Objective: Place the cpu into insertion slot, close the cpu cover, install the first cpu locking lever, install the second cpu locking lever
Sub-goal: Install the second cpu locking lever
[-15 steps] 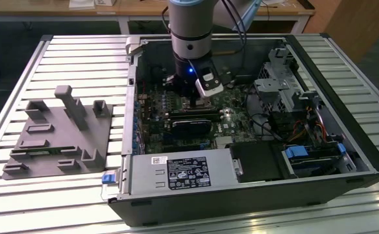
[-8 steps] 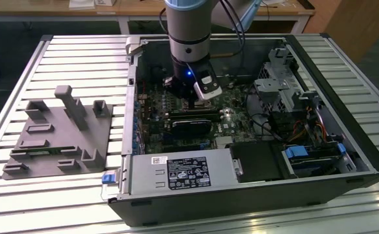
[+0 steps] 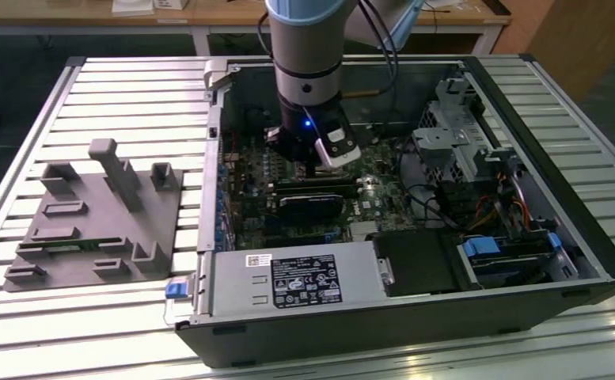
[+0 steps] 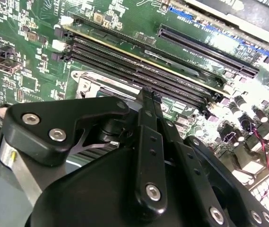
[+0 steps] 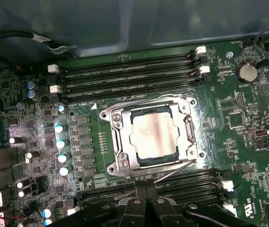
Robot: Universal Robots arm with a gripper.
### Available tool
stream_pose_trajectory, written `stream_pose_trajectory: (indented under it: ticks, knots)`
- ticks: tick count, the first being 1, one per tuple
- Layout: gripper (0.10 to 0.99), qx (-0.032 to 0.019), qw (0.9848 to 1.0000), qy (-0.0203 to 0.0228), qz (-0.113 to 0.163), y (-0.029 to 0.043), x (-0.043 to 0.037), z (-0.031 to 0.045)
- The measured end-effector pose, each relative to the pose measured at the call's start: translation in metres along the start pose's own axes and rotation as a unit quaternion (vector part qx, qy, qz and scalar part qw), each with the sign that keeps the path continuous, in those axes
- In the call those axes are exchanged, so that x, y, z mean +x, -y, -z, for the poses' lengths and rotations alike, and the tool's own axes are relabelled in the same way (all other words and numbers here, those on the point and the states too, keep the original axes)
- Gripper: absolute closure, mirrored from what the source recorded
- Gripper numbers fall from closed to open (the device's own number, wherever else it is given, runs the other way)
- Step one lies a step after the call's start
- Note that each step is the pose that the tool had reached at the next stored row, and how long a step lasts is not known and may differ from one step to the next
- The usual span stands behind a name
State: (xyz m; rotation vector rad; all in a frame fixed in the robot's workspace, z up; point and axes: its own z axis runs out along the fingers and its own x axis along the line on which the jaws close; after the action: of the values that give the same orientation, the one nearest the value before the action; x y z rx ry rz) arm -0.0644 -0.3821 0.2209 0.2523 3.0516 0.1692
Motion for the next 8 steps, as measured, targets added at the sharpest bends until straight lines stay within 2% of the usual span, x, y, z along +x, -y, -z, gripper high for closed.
stream_pose_trajectory:
  ticks: [2, 6, 8]
  knots:
    - [0.98, -0.0052, 1.0, -0.0009, 0.0, 0.0012, -0.0001, 0.0]
    - [0.98, -0.006, 1.0, -0.0011, 0.001, 0.0018, -0.0001, 0.0001]
    - [0.98, -0.0105, 0.9999, -0.0018, 0.0, 0.0041, 0.0001, 0.0002]
